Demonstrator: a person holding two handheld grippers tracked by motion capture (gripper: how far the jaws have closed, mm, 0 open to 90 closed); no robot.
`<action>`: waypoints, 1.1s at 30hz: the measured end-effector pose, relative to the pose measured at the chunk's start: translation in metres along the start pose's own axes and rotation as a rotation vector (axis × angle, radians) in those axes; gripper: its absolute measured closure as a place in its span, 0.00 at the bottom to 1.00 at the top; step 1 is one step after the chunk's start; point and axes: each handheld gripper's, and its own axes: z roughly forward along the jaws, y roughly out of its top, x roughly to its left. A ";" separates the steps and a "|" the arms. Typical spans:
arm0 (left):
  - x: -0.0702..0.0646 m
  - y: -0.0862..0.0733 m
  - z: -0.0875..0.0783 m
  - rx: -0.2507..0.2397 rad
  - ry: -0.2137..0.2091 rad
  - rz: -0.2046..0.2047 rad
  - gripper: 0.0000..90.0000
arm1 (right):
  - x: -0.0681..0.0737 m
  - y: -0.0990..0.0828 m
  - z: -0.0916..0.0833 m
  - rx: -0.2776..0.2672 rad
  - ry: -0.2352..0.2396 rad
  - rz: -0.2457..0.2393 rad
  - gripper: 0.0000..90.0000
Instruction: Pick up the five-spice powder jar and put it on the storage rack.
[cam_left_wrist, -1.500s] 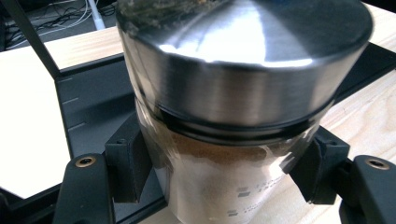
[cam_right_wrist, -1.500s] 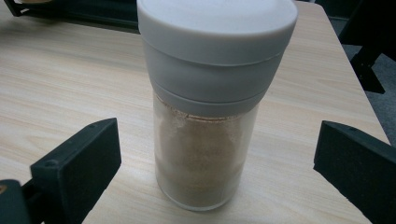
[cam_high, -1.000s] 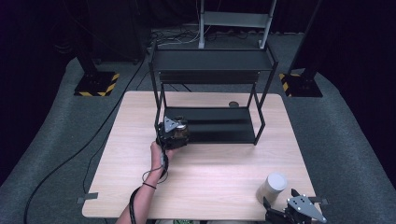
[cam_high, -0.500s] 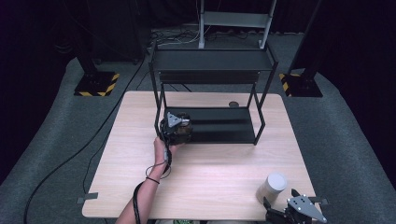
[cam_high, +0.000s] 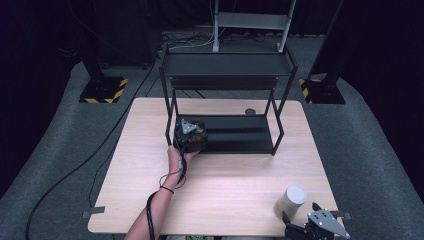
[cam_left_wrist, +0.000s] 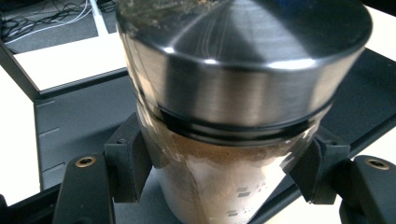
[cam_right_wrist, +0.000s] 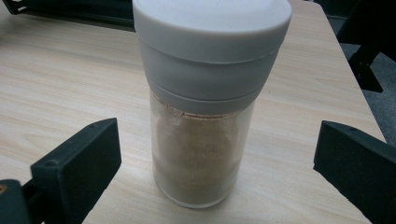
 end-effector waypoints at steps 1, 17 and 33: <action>0.000 -0.001 0.001 -0.004 0.000 -0.001 0.35 | 0.000 0.000 0.000 0.000 0.000 0.000 0.00; -0.007 -0.003 0.018 -0.005 0.000 0.015 0.35 | 0.000 0.000 0.000 0.002 0.001 0.000 0.00; -0.015 -0.008 0.035 -0.009 -0.008 0.022 0.35 | -0.001 0.000 0.000 0.002 0.001 -0.001 0.00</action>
